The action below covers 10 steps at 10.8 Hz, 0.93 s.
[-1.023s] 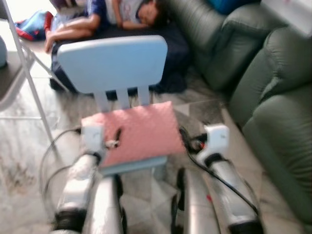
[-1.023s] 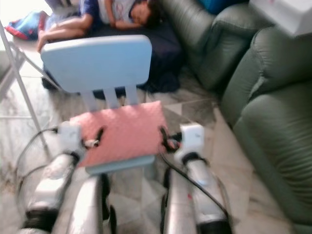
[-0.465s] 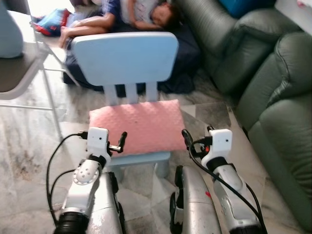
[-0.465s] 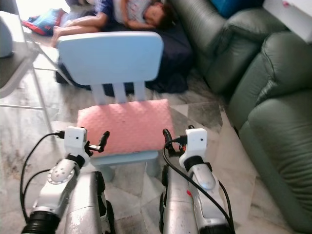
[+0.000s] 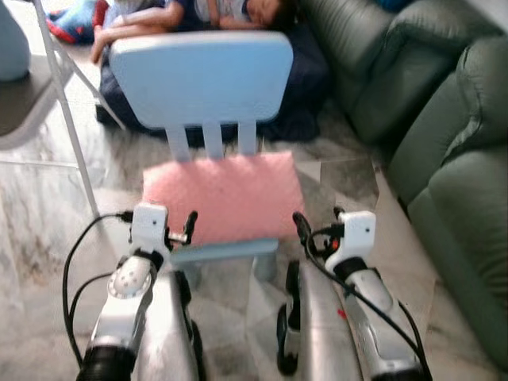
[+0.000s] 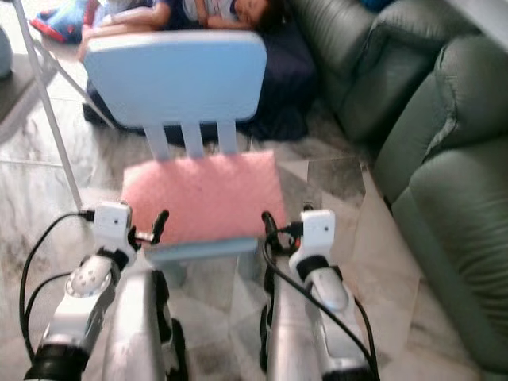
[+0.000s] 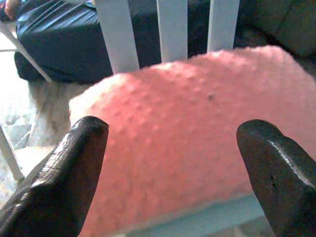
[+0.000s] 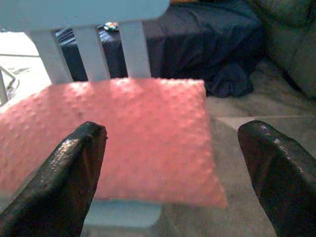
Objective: Move the pillow to the sofa
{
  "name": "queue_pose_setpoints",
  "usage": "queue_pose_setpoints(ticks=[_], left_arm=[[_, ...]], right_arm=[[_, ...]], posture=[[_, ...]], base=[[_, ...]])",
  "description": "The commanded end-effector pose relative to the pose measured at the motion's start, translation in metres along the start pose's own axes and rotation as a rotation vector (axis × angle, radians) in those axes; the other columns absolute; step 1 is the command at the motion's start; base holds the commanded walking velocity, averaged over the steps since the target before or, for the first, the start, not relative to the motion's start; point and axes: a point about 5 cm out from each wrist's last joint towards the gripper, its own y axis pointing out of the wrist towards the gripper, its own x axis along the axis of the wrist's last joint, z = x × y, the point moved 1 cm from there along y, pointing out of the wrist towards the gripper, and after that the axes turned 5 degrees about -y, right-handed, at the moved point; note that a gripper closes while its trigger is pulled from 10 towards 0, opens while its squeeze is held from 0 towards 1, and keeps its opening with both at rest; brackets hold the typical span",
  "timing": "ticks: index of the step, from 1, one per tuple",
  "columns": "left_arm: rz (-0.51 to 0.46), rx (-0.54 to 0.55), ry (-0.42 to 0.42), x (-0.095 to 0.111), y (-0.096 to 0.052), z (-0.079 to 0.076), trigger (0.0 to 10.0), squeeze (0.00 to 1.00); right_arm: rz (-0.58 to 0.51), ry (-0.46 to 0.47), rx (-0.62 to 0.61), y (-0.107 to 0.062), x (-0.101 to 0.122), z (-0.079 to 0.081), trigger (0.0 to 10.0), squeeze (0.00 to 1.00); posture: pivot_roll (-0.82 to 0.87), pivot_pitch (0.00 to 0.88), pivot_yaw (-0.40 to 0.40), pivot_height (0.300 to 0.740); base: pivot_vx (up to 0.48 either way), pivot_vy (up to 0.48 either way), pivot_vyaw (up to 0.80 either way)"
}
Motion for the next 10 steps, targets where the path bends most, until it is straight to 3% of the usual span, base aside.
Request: queue_pose_setpoints(ticks=[1,6,8,9,10], left_arm=[[0.020,0.020,0.003,-0.005,-0.004,0.002,10.0,0.00],[-0.004,0.113,0.046,0.001,0.000,0.015,10.0,0.00],[0.001,0.114,0.047,0.000,0.001,0.015,10.0,0.00],[-0.032,0.093,0.121,0.006,0.004,0.016,10.0,0.00],[-0.065,0.077,0.125,0.013,0.006,0.017,10.0,0.00]], right_arm=[[0.004,0.002,0.003,-0.002,0.000,-0.001,10.0,0.00],[-0.019,-0.013,0.008,0.007,0.008,-0.008,10.0,0.00],[-0.026,-0.015,0.019,0.009,0.009,-0.008,10.0,0.00],[-0.024,-0.015,0.026,0.009,0.009,-0.006,10.0,0.00],[-0.023,-0.015,0.032,0.009,0.009,-0.005,10.0,0.00]], posture=[[-0.05,0.247,-0.019,0.500],[-0.04,0.236,-0.027,0.500],[-0.04,0.232,-0.028,0.470],[-0.04,0.234,-0.032,0.450],[-0.04,0.239,-0.033,0.435]], base=[[0.000,0.000,0.00],[0.000,0.000,0.00],[0.000,0.000,0.00],[0.000,0.000,0.00],[0.000,0.000,0.00]])
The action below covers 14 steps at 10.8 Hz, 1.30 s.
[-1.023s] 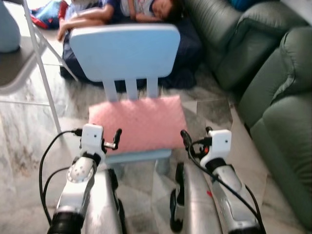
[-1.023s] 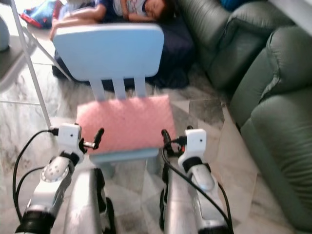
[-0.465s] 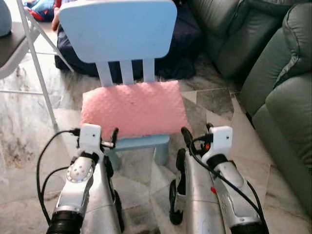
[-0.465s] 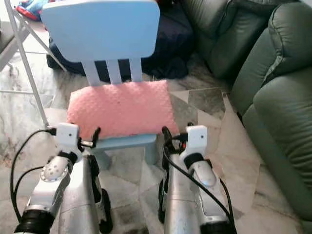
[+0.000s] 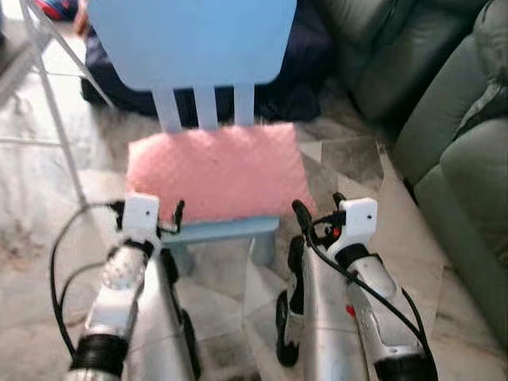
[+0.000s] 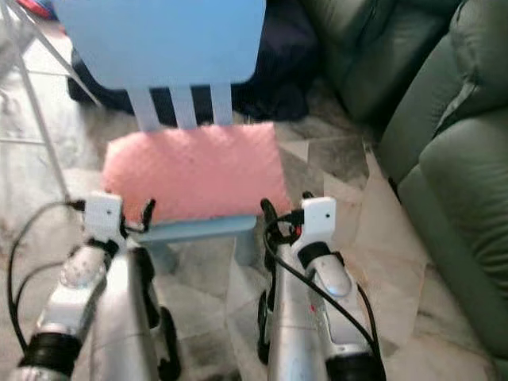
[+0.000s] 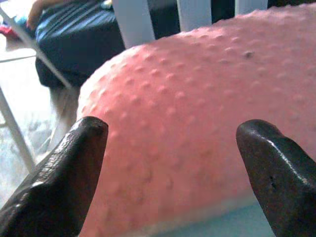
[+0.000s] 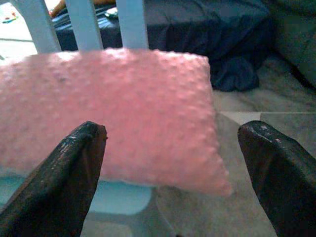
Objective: Move the pillow to the sofa
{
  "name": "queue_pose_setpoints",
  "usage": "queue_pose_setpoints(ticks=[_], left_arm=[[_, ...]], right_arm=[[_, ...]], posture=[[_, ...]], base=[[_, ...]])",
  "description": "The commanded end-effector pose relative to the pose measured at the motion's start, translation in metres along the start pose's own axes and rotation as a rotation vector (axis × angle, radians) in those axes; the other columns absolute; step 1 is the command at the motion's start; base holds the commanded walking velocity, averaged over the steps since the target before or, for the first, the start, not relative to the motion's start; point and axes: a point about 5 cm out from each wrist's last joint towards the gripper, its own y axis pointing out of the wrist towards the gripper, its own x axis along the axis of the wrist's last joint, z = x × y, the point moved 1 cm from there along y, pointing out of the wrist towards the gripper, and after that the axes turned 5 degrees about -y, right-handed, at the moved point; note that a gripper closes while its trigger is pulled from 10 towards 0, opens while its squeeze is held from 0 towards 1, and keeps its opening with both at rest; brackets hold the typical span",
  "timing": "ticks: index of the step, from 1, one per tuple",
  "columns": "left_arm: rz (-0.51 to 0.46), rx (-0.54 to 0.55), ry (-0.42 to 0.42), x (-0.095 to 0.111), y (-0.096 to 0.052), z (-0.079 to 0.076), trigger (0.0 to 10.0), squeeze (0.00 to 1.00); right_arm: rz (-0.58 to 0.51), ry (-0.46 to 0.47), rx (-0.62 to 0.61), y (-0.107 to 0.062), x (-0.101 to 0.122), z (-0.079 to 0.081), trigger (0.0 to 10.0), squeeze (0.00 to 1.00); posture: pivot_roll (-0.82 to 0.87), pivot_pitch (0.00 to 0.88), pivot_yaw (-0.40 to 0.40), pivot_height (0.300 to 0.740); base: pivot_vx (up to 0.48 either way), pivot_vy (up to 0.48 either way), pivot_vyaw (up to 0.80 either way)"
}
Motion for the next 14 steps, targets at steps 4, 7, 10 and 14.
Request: queue_pose_setpoints(ticks=[4,7,10,14], left_arm=[[0.004,0.005,-0.020,0.009,0.008,0.024,10.0,0.00],[-0.134,0.075,0.045,0.052,0.026,0.040,10.0,0.00],[-0.107,0.136,-0.030,0.052,0.038,0.047,10.0,0.00],[-0.043,0.092,-0.040,0.043,0.056,0.029,10.0,0.00]], right_arm=[[0.063,0.047,-0.013,0.008,0.001,-0.018,10.0,0.00],[0.039,-0.003,0.007,0.039,0.018,-0.033,10.0,0.00],[0.007,-0.001,0.036,0.068,0.039,-0.034,10.0,0.00],[-0.003,0.061,0.102,0.093,0.050,-0.022,10.0,0.00]], posture=[[0.00,0.322,-0.039,0.420],[0.03,0.382,-0.025,0.420],[0.02,0.398,-0.031,0.420],[0.02,0.423,-0.039,0.420]], base=[[0.000,0.000,0.00],[0.000,0.000,0.00],[0.000,0.000,0.00],[0.000,0.000,0.00]])
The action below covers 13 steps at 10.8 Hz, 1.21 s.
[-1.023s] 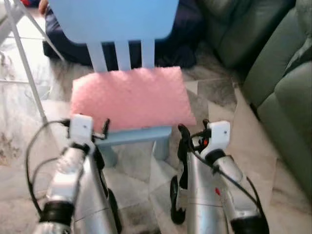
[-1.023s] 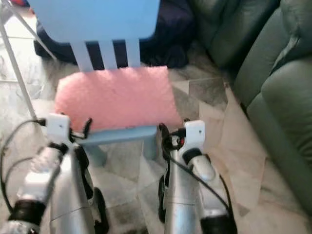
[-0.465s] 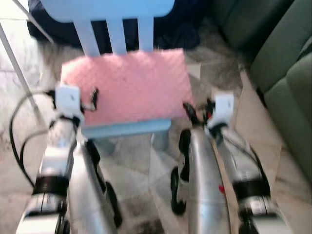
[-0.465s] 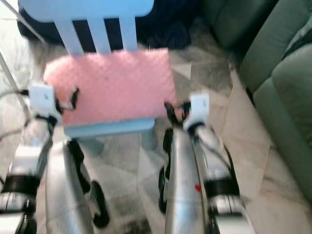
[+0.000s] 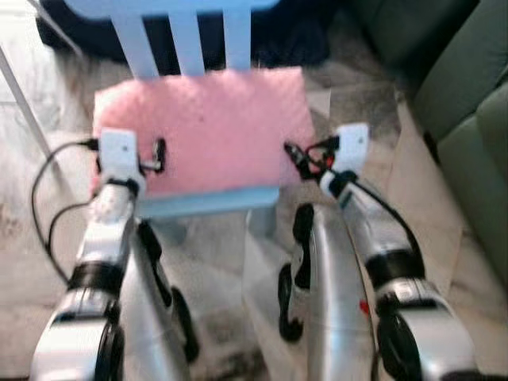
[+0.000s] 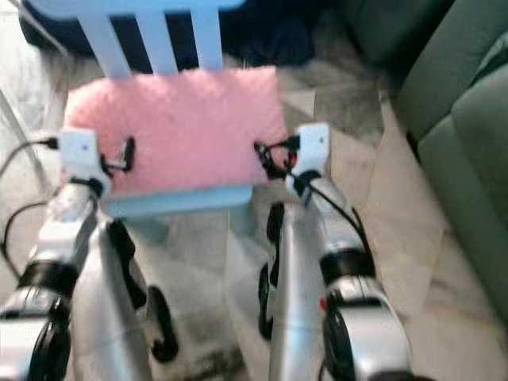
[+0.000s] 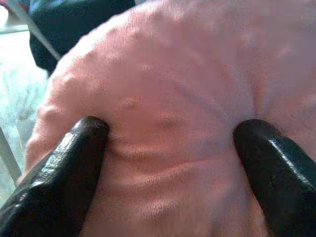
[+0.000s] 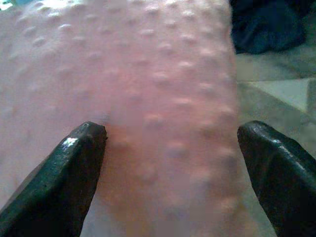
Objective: Move the pillow to the sofa
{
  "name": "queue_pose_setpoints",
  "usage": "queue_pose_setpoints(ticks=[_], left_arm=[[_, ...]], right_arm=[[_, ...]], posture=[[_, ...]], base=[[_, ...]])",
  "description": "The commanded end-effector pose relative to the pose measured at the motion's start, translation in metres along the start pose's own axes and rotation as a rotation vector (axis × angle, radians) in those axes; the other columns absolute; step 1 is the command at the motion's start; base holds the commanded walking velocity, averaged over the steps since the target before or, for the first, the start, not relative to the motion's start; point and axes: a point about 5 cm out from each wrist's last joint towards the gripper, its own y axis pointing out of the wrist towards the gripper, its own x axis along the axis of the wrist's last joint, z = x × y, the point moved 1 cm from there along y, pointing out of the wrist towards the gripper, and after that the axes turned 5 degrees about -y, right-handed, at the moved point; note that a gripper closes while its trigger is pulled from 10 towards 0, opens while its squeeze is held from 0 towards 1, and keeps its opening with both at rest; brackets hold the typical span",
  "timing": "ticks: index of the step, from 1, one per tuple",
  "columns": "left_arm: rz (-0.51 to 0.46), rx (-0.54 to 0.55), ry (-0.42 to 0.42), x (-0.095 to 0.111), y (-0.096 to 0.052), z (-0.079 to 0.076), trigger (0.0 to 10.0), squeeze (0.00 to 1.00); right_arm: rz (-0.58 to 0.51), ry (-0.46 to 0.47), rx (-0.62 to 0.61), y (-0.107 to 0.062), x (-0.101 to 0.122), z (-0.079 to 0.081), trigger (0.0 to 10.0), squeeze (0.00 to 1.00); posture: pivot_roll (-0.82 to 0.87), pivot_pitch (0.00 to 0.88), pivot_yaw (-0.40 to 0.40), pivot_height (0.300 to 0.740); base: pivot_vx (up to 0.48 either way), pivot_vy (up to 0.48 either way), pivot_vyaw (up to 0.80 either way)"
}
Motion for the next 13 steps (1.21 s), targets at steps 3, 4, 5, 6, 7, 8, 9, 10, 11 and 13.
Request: queue_pose_setpoints(ticks=[3,4,5,6,7,8,9,10,11,13], left_arm=[[0.196,-0.023,-0.045,-0.037,-0.002,-0.014,6.4,0.00],[0.232,-0.025,-0.008,-0.046,-0.005,-0.017,0.0,0.00],[0.248,-0.035,-0.019,-0.055,-0.011,-0.022,0.0,0.00],[0.250,-0.041,-0.035,-0.058,-0.013,-0.024,0.0,0.00],[0.253,-0.039,-0.039,-0.060,-0.014,-0.020,0.0,0.00],[0.258,-0.039,-0.038,-0.061,-0.014,-0.018,0.0,0.00],[0.261,-0.041,-0.035,-0.061,-0.014,-0.019,0.0,0.00],[0.259,-0.036,-0.045,-0.062,-0.014,-0.018,0.0,0.00],[0.256,-0.043,-0.050,-0.062,-0.014,-0.020,0.0,0.00],[0.256,-0.047,-0.058,-0.062,-0.014,-0.021,0.0,0.00]], right_arm=[[0.098,0.106,0.083,0.004,-0.035,0.030,3.9,0.00],[0.116,0.149,0.096,0.004,-0.042,0.038,1.1,0.00],[0.122,0.172,0.120,0.006,-0.046,0.052,0.0,0.00],[0.121,0.182,0.135,0.008,-0.047,0.059,0.0,0.00],[0.130,0.196,0.135,0.008,-0.050,0.063,0.0,0.00],[0.139,0.196,0.128,0.007,-0.052,0.061,0.0,0.00],[0.151,0.191,0.119,0.005,-0.056,0.057,0.0,0.00],[0.166,0.187,0.097,0.002,-0.060,0.051,0.0,0.00],[0.169,0.187,0.088,0.000,-0.062,0.048,0.0,0.00],[0.173,0.173,0.089,0.000,-0.063,0.048,0.0,0.00]], posture=[[0.02,0.439,-0.065,0.420],[0.01,0.440,-0.074,0.420],[0.01,0.441,-0.081,0.420],[0.01,0.441,-0.086,0.420],[0.02,0.443,-0.092,0.420],[0.01,0.442,-0.095,0.420],[0.01,0.439,-0.102,0.420],[0.02,0.436,-0.105,0.420],[0.01,0.430,-0.105,0.420],[0.02,0.420,-0.109,0.420]], base=[[0.000,0.000,0.00],[0.000,0.000,0.00],[0.000,0.000,0.00],[0.000,0.000,0.00],[0.000,0.000,0.00],[0.000,0.000,0.00],[0.000,0.000,0.00],[0.000,0.000,0.00],[0.000,0.000,0.00],[0.000,0.000,0.00]])
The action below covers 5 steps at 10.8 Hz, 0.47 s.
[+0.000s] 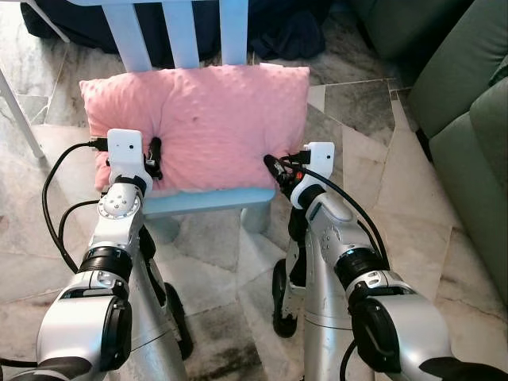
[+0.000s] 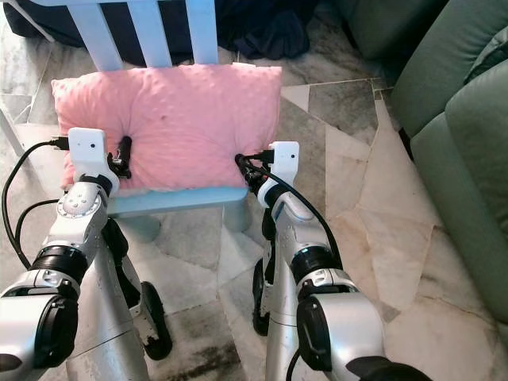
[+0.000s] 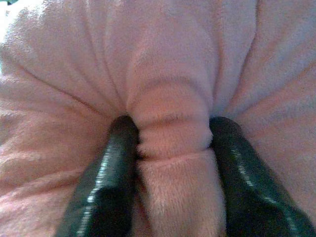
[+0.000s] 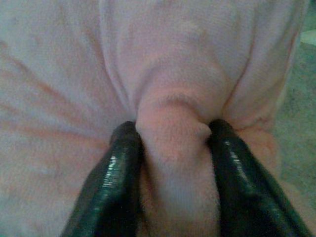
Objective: Move the pillow to the sofa
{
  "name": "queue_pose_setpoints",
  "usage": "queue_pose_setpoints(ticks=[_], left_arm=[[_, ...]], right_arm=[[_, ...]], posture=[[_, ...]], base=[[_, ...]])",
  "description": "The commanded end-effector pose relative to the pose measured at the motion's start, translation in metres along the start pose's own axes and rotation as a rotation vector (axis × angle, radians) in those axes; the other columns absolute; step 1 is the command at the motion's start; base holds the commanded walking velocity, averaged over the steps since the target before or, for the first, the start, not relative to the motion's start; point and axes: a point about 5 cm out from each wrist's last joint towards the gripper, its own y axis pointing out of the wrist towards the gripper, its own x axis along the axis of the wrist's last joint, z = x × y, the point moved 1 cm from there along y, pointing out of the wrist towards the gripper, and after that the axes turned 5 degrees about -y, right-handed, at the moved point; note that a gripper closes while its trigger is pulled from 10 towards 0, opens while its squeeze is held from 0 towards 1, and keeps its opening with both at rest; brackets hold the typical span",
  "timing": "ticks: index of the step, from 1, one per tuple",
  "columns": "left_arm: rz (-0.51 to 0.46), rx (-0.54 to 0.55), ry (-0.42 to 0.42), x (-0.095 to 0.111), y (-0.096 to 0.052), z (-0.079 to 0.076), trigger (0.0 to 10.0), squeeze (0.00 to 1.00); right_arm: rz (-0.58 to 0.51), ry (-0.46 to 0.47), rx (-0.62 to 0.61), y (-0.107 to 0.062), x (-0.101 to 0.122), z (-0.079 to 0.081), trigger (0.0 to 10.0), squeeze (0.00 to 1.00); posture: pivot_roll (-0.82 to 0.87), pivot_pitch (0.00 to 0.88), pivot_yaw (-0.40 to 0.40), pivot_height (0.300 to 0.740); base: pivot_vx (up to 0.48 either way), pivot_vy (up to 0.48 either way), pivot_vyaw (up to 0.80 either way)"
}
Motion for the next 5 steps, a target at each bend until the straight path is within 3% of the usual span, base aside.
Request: queue_pose_setpoints(ticks=[1,3,5], left_arm=[[0.212,-0.039,-0.013,-0.0506,-0.0180,-0.0109,0.0,0.00],[0.144,-0.024,-0.023,-0.0410,-0.0151,-0.0082,0.0,0.00],[0.155,-0.035,-0.020,-0.0416,-0.0142,-0.0097,0.0,0.00]], right_arm=[[0.116,0.029,0.009,-0.0080,-0.0298,0.0036,0.0,0.00],[0.126,0.005,0.012,-0.0078,-0.0302,0.0032,0.0,0.00],[0.133,-0.005,0.004,-0.0084,-0.0311,0.0012,0.0,0.00]], posture=[[0.02,0.415,-0.112,0.420],[0.02,0.405,-0.115,0.420],[0.01,0.399,-0.119,0.420]], base=[[0.000,0.000,0.00],[0.000,0.000,0.00],[0.000,0.000,0.00]])
